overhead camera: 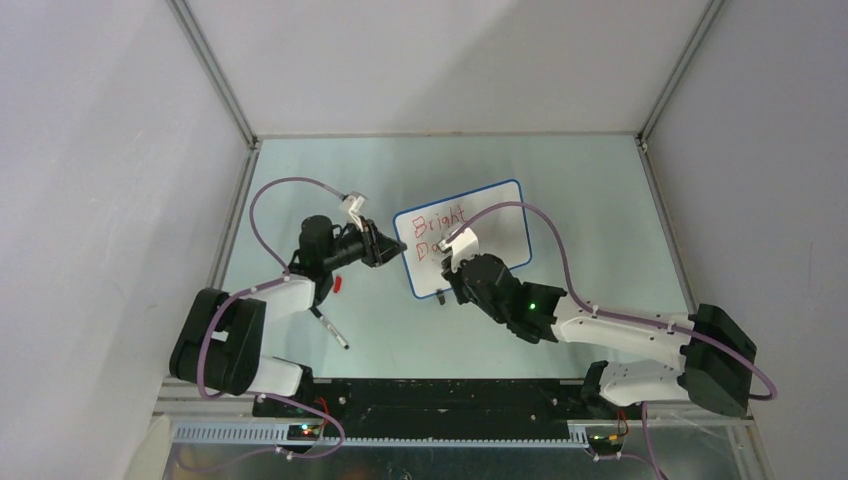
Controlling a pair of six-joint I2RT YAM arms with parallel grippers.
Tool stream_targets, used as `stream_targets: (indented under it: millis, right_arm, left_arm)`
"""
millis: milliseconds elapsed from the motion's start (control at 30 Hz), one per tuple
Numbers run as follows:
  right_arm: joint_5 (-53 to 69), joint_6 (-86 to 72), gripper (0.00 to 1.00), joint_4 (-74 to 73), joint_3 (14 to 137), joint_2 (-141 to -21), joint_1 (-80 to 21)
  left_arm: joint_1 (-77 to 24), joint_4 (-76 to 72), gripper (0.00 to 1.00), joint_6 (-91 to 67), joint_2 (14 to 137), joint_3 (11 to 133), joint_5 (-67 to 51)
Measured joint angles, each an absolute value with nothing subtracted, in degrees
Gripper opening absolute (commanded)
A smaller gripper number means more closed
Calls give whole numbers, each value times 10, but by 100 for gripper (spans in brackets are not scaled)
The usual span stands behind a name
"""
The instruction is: Write a sentence on the whiteboard
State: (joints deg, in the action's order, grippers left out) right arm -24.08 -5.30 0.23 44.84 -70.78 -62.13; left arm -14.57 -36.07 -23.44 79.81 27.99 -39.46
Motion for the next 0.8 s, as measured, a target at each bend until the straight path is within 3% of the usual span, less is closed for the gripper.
stream_targets:
  millis: [367, 533, 800]
  right_arm:
    - [-239, -53, 0, 3, 448, -734, -630]
    - [-235, -53, 0, 2, 448, -738, -632]
    - [-235, -58, 0, 2, 449, -741, -633]
  left_arm:
    - [-149, -344, 25, -228, 797, 281, -394]
    - [-149, -335, 17, -225, 797, 285, -394]
    - [-151, -331, 18, -224, 793, 285, -394]
